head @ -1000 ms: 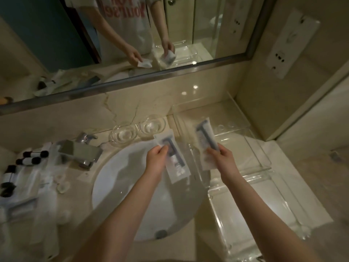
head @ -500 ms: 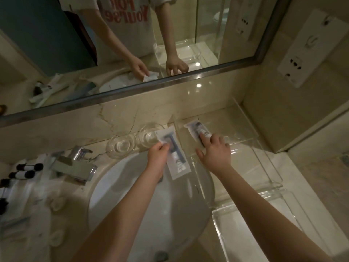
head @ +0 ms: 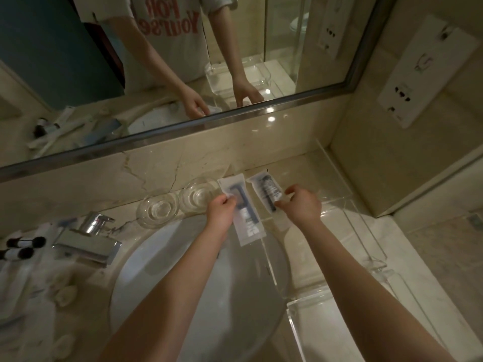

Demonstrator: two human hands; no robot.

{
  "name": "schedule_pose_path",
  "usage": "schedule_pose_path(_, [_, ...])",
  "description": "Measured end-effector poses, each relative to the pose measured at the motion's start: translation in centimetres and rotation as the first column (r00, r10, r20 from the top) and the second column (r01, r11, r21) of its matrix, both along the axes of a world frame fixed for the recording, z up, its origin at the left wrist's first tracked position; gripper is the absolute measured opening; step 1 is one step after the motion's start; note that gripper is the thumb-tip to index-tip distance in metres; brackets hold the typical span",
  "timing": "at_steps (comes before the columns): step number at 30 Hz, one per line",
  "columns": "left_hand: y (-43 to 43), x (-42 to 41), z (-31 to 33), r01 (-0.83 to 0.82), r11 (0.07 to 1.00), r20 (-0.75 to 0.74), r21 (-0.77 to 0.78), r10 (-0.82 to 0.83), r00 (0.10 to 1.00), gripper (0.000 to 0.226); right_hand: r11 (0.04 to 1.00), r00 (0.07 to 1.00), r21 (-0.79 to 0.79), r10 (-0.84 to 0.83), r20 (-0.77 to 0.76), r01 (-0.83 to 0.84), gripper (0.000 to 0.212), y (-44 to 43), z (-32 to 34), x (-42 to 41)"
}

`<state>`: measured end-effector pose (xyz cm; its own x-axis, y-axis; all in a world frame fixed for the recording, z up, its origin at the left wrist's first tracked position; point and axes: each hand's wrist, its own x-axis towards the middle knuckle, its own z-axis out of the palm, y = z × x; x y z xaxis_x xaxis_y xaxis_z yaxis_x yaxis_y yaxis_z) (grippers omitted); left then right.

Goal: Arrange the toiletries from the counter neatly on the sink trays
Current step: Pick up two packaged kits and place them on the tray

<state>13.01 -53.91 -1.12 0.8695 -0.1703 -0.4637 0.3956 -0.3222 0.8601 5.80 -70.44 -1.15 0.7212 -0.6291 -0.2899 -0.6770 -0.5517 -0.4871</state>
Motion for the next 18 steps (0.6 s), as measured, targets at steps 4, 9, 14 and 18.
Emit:
schedule_pose_path(4, [0.0,0.1,-0.1,-0.002,1.0,-0.014,0.003,0.002,1.0,0.016,0.997,1.0,0.075,-0.008,-0.001,0.009,0.028,-0.3,0.5,0.1])
schedule_pose_path(9, [-1.8,0.8,0.6,-0.01,0.999,-0.01,-0.032,0.01,1.0,0.022,0.936,0.943,0.34,-0.192,0.27,0.093,0.014,-2.1,1.5,-1.2])
schedule_pose_path(14, [-5.0,1.1,0.7,0.061,0.982,0.165,0.179,-0.091,0.982,0.02,0.863,0.894,0.483,-0.325,0.31,0.146,0.024,-2.9,1.1,-2.7])
schedule_pose_path(18, [-4.8,0.4,0.5,0.042,0.882,0.287,0.47,-0.198,0.937,0.021,0.842,0.87,0.52,-0.358,0.337,0.145,0.024,-2.7,0.9,-3.1])
